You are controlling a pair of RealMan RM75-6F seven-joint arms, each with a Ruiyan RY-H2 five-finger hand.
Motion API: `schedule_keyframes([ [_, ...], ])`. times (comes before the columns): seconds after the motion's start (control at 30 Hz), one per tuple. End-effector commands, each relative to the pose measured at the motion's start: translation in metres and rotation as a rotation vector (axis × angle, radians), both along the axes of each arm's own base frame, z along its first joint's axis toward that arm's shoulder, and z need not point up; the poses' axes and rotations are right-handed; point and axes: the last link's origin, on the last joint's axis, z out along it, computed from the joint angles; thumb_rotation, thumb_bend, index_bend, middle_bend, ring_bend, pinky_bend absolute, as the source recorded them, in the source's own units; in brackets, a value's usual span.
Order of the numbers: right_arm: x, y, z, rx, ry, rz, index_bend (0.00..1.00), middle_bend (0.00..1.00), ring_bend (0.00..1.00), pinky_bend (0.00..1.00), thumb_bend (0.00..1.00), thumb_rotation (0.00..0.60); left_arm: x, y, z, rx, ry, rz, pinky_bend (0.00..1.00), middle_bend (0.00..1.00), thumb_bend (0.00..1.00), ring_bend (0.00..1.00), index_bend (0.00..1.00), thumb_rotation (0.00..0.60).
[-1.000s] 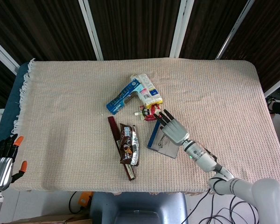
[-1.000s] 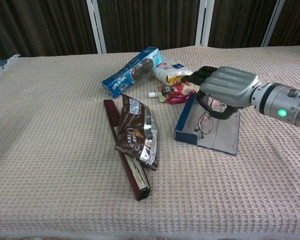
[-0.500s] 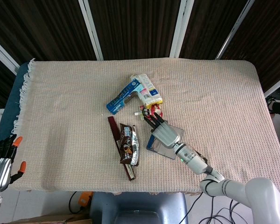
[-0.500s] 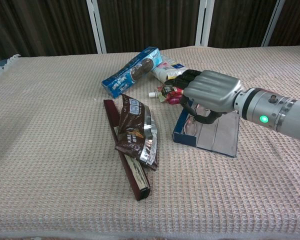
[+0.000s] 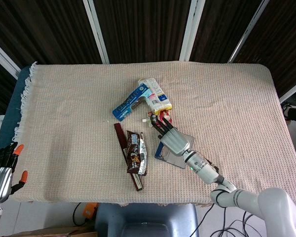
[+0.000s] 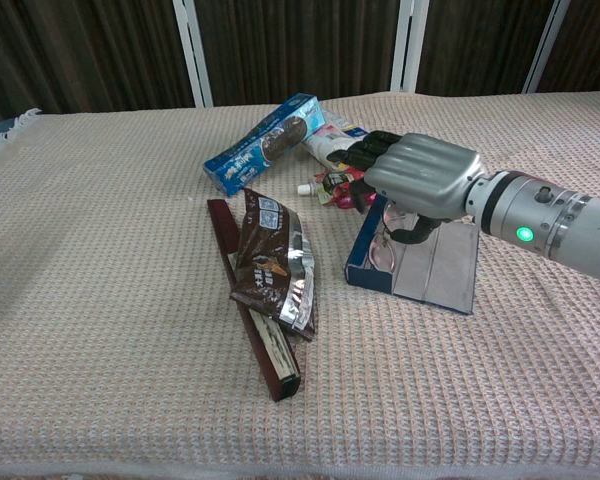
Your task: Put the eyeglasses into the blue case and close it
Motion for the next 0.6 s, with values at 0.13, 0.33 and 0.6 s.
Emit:
schedule_keyframes([
  [0.13,0.0,0.0,0.001,-0.003,-0.01,0.003,0.45,0.09,0.0,0.0,0.3,0.6,0.0,0.0,0.0,0.0,-0.001,0.0,0.08,0.0,0.41,0.0,0.0,0.6],
  [0.33,0.0,0.001,0.009,-0.019,-0.048,0.005,0.43,0.09,0.0,0.0,0.3,0.6,0.0,0.0,0.0,0.002,-0.001,-0.001,0.08,0.0,0.41,0.0,0.0,0.6],
  [0.6,-0.026,0.027,0.044,-0.034,-0.086,0.071,0.37,0.09,0.0,0.0,0.25,0.6,0.001,-0.001,0.0,0.004,-0.002,-0.004,0.08,0.0,0.41,0.0,0.0,0.6],
])
